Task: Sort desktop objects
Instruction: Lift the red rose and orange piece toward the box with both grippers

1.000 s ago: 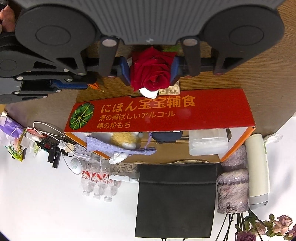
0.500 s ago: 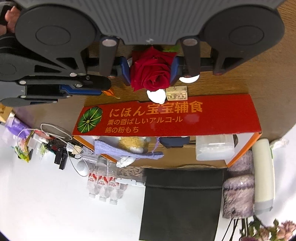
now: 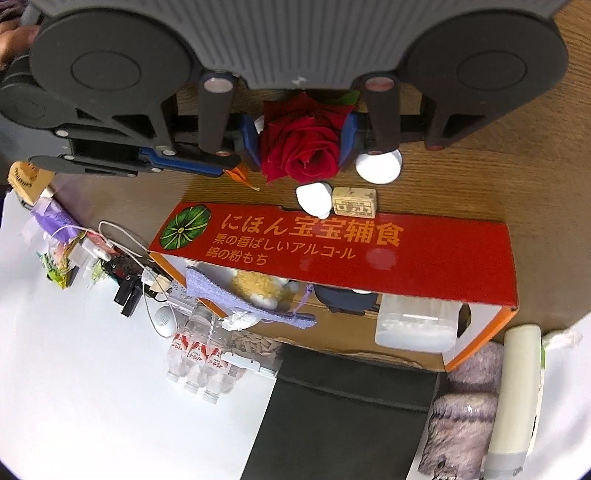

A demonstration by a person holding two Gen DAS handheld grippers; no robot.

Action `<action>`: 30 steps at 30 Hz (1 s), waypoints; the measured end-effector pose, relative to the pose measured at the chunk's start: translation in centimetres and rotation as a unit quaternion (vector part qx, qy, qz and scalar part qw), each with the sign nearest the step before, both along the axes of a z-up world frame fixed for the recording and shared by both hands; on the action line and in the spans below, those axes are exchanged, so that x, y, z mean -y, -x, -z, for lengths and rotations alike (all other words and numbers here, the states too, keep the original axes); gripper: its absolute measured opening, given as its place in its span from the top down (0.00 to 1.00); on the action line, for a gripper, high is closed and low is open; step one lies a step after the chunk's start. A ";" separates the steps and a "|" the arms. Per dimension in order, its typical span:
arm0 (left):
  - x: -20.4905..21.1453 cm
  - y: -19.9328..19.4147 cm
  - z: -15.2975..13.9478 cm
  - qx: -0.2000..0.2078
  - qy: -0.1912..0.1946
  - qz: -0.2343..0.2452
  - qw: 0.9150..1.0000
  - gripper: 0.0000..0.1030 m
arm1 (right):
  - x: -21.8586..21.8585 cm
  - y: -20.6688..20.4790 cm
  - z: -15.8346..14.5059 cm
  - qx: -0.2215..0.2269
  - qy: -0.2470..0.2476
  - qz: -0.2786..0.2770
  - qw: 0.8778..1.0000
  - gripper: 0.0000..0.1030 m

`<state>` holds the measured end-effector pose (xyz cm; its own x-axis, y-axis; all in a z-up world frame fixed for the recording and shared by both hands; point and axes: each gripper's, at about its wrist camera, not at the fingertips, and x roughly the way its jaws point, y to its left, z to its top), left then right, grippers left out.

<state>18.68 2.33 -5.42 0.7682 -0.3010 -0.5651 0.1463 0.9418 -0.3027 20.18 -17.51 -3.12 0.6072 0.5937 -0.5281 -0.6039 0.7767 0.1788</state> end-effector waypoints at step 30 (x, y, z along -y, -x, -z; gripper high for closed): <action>-0.4 -0.1 0.2 -0.018 0.023 -0.001 1.000 0.58 | -0.2 -0.3 0.7 -0.020 -0.004 -0.006 1.000 0.89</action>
<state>18.83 2.69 -5.66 0.7484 -0.3249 -0.5782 0.1319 0.9273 -0.3503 20.53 -17.36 -3.77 0.5784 0.6050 -0.5472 -0.6057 0.7678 0.2086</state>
